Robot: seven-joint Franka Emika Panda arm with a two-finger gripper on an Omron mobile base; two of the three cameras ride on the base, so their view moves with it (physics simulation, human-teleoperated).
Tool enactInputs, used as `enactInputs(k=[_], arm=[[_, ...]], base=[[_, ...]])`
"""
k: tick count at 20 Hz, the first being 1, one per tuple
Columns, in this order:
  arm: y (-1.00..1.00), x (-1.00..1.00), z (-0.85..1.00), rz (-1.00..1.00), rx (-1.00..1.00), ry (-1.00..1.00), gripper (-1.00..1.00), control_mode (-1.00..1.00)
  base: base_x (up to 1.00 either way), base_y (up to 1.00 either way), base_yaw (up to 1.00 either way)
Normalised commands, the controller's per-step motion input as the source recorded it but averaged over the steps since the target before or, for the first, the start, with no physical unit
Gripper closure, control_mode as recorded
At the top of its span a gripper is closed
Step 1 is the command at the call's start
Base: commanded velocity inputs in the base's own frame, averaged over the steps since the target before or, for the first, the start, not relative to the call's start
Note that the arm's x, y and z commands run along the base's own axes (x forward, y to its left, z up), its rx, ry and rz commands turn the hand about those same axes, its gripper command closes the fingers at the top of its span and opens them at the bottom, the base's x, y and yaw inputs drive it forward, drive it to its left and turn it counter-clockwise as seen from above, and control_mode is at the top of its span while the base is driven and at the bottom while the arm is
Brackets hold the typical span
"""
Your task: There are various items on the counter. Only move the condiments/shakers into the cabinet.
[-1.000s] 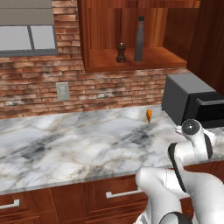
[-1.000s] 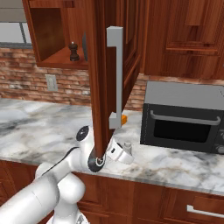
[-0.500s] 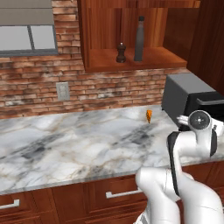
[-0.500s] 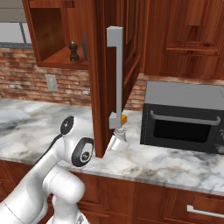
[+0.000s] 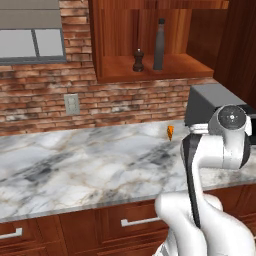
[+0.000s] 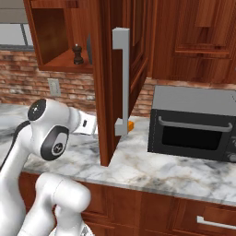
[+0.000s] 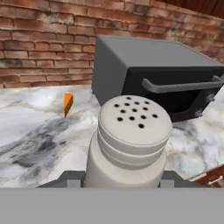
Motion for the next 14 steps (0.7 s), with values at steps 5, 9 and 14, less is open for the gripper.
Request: enactInputs(k=[5,9,14], arm=[[0.09,0.0,1.0,0.13,0.0,0.0,1.0,-1.0],[0.0,0.0,0.94,0.01,0.02,-0.19,1.0,-1.0],[0.0,-0.04,0.56,0.0,0.03,-0.32,1.0,-1.0]], base=[[0.0,0.0,0.0],[0.0,0.0,0.0],[0.0,0.0,0.0]])
